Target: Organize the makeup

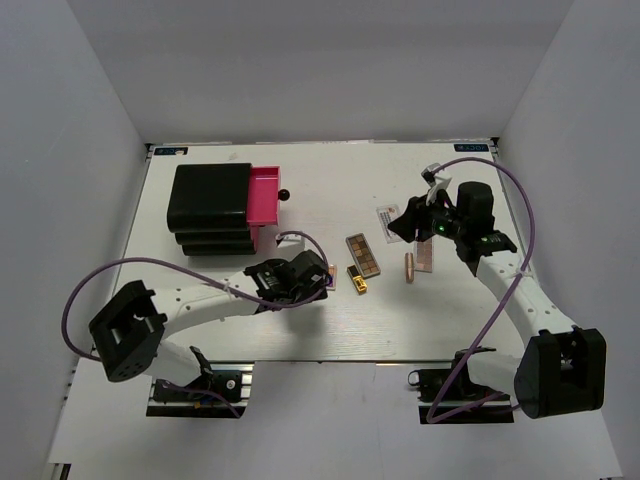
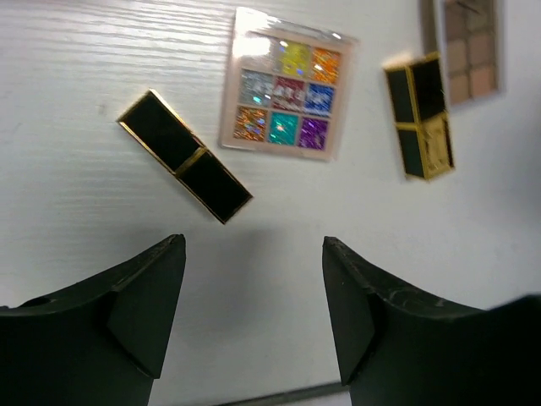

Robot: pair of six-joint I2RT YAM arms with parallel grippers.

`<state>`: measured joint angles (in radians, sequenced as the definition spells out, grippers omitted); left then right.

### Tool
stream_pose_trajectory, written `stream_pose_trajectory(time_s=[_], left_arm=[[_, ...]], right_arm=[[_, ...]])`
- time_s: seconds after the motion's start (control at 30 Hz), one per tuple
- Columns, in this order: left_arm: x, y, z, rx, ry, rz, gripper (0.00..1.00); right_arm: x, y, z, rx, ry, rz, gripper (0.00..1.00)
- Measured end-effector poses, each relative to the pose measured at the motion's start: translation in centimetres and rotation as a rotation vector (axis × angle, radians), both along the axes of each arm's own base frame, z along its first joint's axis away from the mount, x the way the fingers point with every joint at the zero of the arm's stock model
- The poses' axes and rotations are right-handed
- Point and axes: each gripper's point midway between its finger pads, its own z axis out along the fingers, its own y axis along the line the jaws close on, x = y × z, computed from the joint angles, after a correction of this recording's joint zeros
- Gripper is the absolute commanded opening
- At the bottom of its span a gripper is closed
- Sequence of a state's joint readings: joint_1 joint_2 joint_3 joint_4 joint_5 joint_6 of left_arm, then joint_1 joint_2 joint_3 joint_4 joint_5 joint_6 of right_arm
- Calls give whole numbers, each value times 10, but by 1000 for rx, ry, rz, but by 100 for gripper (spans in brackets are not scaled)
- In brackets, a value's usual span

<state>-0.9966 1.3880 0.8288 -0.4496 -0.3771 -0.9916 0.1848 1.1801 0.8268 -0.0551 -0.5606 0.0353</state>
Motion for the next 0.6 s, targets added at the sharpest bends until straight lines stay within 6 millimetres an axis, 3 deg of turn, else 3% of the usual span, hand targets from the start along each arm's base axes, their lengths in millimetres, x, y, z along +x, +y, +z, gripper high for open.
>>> stream_pose_trajectory(time_s=[0.23,0.6], left_arm=[[17,14,-21,80,-13,211,76],[29,22,-44,185,-32,325,71]], right_arm=[[-2,1,-1,9,3,11,51],[-2,0,-1,12,4,12,50]])
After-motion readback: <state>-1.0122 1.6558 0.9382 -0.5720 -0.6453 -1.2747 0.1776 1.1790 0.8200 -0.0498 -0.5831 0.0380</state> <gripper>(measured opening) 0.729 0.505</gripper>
